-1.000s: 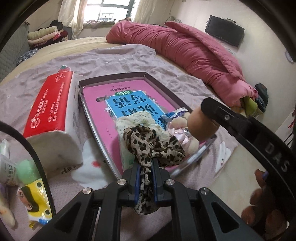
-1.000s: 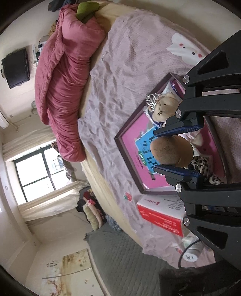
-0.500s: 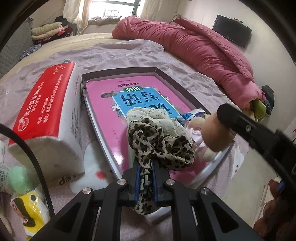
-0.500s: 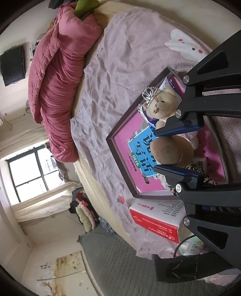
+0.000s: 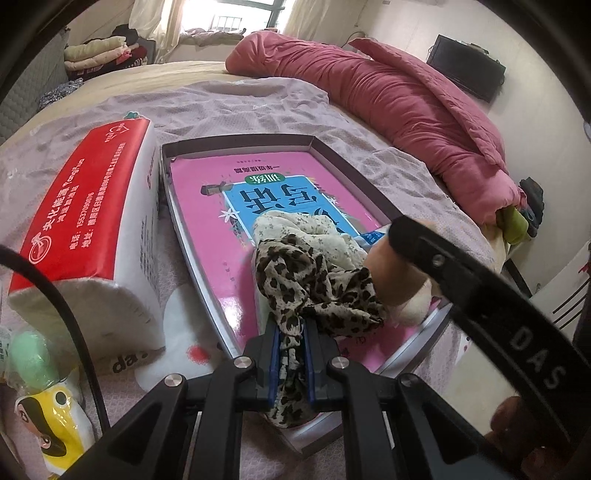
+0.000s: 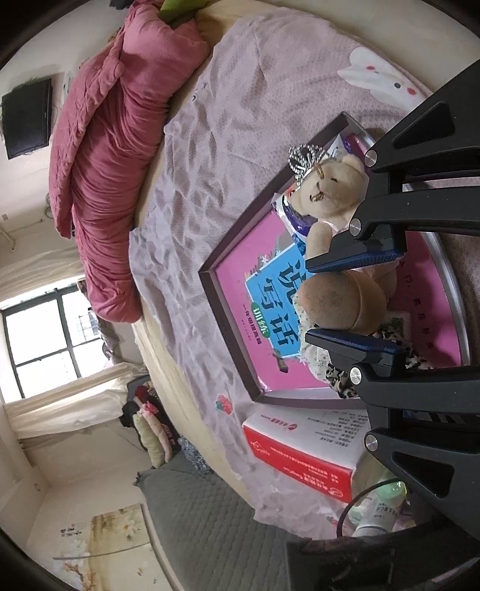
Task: Organize soft objects
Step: 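Lower and release the scrunchie with the left tool while the right tool releases the sponge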
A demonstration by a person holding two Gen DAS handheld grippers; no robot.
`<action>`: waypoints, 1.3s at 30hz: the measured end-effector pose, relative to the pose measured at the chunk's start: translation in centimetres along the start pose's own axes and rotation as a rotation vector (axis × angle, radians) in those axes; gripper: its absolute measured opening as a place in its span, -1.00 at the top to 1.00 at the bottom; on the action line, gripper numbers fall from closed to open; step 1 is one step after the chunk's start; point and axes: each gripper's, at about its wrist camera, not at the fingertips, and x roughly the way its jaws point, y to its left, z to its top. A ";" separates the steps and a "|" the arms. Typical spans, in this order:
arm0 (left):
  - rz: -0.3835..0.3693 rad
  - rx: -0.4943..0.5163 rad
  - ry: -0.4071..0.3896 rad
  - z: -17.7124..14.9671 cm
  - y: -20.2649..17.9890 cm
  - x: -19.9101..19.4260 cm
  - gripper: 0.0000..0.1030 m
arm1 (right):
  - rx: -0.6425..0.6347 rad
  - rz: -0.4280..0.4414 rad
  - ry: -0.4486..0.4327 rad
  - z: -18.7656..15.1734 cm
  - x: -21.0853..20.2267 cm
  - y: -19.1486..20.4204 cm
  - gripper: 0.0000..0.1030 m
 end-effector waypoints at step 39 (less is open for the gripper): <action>-0.069 -0.063 0.001 -1.0 1.2 -1.0 0.63 | 0.116 -0.009 -0.026 0.0 -0.2 -2.1 -0.13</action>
